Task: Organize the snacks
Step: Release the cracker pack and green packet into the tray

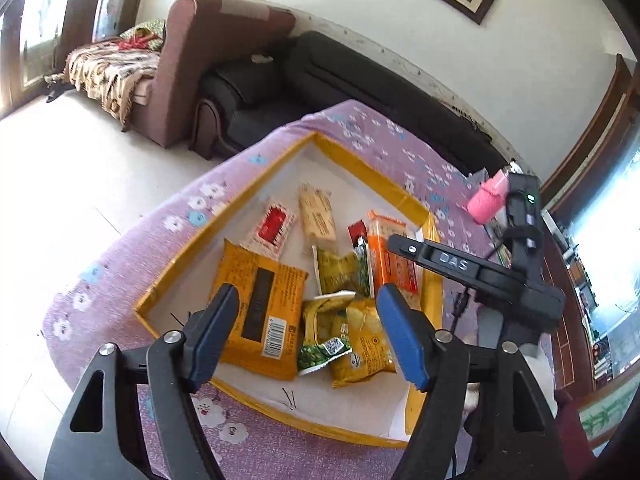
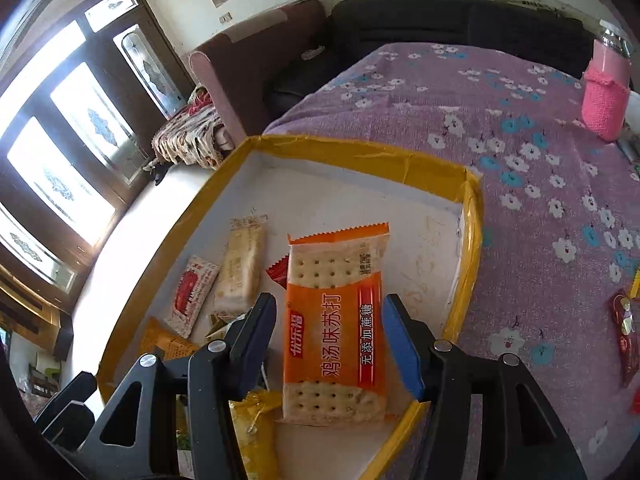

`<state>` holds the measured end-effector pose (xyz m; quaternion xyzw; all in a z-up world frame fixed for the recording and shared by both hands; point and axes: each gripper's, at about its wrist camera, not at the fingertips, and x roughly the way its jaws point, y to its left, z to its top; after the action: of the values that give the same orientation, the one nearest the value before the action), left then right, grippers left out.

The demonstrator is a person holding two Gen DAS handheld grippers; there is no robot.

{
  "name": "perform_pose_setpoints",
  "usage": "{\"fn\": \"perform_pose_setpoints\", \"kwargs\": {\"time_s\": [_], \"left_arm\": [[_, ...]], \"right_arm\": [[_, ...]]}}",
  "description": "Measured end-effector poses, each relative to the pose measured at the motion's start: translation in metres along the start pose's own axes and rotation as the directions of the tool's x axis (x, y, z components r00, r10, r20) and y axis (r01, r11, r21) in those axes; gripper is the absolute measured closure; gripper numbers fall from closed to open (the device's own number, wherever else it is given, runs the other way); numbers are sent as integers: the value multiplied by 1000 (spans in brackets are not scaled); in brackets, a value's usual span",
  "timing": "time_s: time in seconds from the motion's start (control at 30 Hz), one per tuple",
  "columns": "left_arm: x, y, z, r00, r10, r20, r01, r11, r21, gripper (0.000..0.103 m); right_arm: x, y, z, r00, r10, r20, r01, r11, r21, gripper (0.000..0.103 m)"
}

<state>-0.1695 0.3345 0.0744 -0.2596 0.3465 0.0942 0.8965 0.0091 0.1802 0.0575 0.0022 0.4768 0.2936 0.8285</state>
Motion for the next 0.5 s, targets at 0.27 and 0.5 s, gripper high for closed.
{"fn": "perform_pose_setpoints", "kwargs": {"time_s": [0.27,0.5], "left_arm": [[-37,-20,-4,982,-109,156,106,994,31,30],[-61,-62,-10,978,-82,192,62,992,108,29]], "right_arm": [[-136,37,-36,842,-202,500,327,929,-175,26],[-229,32,-96,525,-300,797,565,823,-62,11]]}}
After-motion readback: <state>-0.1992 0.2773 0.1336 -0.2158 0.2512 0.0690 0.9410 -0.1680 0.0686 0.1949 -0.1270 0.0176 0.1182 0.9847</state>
